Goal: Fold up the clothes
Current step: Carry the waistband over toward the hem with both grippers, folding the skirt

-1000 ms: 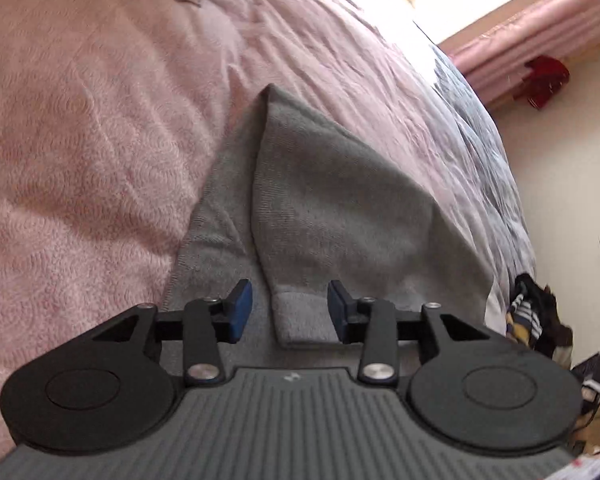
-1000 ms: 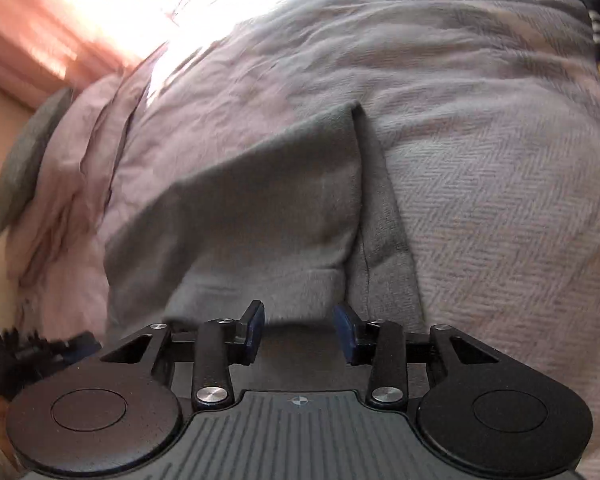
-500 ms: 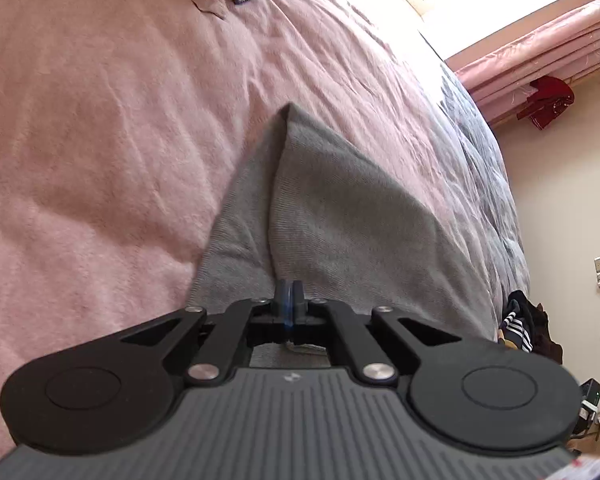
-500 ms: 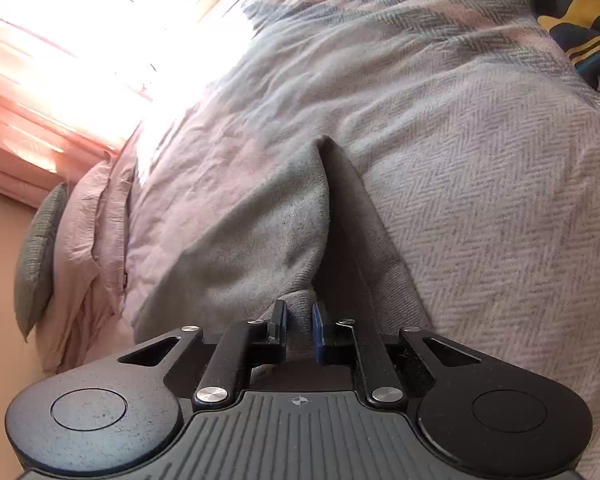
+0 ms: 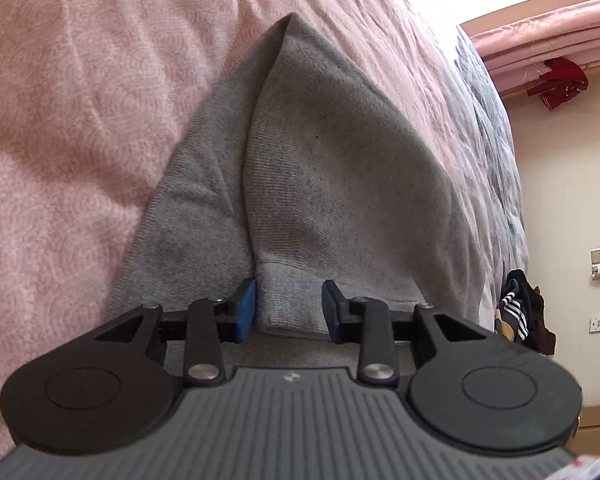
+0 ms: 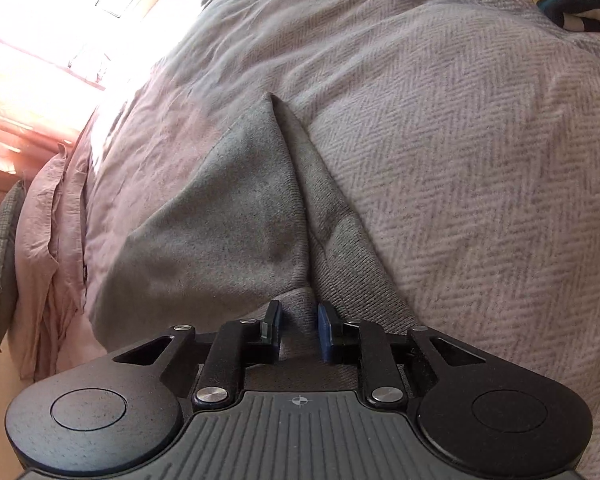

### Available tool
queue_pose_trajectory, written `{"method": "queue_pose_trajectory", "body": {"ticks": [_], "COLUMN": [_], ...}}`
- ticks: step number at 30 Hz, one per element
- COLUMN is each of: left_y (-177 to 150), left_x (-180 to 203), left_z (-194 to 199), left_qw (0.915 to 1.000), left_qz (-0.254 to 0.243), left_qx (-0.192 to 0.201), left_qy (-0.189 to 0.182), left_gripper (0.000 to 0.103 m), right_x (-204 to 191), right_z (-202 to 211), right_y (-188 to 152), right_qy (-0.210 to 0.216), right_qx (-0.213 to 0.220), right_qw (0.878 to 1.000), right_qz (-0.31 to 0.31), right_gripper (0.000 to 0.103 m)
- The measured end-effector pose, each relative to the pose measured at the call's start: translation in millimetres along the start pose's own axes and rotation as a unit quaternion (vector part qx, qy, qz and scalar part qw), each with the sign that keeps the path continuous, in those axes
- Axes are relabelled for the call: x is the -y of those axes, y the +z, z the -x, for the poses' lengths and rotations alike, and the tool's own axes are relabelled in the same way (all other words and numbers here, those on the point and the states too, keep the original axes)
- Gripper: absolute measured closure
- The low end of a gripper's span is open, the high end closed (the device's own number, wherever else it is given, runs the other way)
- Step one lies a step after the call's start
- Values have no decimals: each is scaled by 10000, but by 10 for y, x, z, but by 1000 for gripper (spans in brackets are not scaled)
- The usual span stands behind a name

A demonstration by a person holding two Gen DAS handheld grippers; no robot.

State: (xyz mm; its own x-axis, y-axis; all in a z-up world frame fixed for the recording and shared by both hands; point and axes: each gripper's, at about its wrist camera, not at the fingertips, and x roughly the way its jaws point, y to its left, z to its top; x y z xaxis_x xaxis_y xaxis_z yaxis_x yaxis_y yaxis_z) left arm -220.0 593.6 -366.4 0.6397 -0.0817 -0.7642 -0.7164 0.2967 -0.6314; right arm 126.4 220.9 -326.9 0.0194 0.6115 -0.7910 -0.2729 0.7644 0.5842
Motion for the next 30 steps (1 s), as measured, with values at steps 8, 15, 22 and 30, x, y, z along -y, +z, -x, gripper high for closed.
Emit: {"method": "queue_pose_trajectory", "body": {"ticks": [8, 15, 22, 30], "left_y": [-67, -274, -287, -274], "left_x": [108, 146, 29, -32], "left_z": [533, 593, 433, 379], "left_qw": [9958, 9925, 9943, 9955], "left_qz": [-779, -1134, -930, -785], "left_qx": [475, 392, 249, 211], "left_qy": [-31, 213, 460, 489], "left_gripper": [96, 96, 95, 94], "right_x": [-150, -36, 69, -15], "right_z": [342, 351, 302, 43], "right_y": [-29, -161, -176, -221], "right_qy": [294, -63, 212, 122], "right_qx": [310, 167, -48, -131], "right_qw": [9980, 9989, 9998, 9997], "right_qz": [470, 422, -42, 154], "right_gripper": [103, 103, 86, 87]}}
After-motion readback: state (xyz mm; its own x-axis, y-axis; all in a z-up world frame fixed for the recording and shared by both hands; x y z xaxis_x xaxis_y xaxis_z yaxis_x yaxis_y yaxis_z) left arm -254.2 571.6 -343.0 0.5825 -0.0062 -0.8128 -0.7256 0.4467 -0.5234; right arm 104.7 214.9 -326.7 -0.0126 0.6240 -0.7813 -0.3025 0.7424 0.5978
